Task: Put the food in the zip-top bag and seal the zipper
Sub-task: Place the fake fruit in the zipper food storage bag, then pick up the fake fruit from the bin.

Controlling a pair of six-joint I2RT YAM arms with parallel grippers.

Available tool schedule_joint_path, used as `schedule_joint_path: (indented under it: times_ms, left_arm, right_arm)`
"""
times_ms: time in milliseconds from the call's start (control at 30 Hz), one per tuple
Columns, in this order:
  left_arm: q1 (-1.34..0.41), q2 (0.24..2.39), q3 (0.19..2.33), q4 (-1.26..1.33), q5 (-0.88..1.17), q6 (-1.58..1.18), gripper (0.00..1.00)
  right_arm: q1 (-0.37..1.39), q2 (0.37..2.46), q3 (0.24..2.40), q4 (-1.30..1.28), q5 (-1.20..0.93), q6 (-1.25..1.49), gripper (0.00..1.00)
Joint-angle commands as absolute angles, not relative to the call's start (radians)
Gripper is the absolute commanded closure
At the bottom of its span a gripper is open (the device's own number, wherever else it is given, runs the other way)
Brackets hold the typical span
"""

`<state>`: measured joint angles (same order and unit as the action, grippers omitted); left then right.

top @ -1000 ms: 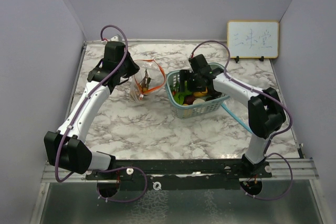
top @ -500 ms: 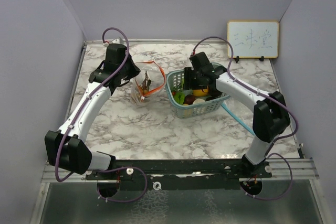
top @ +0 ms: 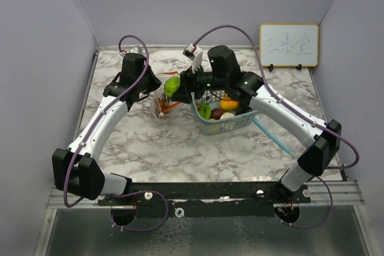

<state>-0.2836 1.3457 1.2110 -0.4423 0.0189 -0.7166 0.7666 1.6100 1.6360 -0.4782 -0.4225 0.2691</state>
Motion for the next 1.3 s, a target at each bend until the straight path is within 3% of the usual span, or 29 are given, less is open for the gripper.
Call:
schedule_joint_path:
  times_ms: [0,100,300,367,433,767,933,1267]
  left_arm:
    - [-0.289,1.323,1.227,-0.413,0.063,-0.722,1.00]
    - [-0.291,1.317,1.232,-0.418,0.070,-0.720,1.00]
    - [-0.291,1.293,1.232,-0.432,0.070,-0.713,1.00]
    - [-0.290,1.288,1.224,-0.431,0.073,-0.713,1.00]
    - [-0.291,1.287,1.217,-0.429,0.075,-0.712,1.00]
    - [-0.291,1.287,1.189,-0.416,0.073,-0.712,1.00]
    - [-0.291,1.297,1.198,-0.416,0.077,-0.710,1.00]
    - [-0.290,1.336,1.214,-0.413,0.086,-0.710,1.00]
  right_arm:
    - [0.775,1.706,1.628,-0.405,-0.431,0.321,0.60]
    - [0.774,1.782,1.676,-0.470,-0.363,0.326,0.53]
    - [0.775,1.794,1.668,-0.458,-0.224,0.336,0.19]
    - [0.774,1.808,1.706,-0.474,-0.220,0.318,0.15]
    - [0.775,1.793,1.726,-0.479,-0.212,0.306,0.01]
    - [0.731,1.582,1.613,-0.690,0.087,0.377,0.00]
    - [0.632,1.543,1.513,-0.730,0.059,0.420,0.03]
    - [0.627,1.727,1.459,-0.629,-0.054,0.416,0.09]
